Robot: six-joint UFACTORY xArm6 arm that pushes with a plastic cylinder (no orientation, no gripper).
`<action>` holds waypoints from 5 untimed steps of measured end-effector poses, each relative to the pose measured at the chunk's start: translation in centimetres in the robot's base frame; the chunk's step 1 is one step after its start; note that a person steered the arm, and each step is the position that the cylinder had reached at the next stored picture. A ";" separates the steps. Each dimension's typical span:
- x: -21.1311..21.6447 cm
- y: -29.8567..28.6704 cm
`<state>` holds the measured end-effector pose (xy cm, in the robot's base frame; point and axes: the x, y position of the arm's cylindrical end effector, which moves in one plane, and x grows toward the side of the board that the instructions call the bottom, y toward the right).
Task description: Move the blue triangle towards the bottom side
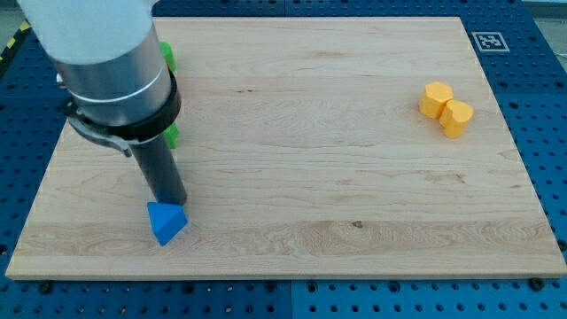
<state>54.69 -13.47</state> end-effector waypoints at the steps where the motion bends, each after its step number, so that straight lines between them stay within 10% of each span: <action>1: 0.5 0.3; 5: 0.8 4.9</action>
<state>55.45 -8.60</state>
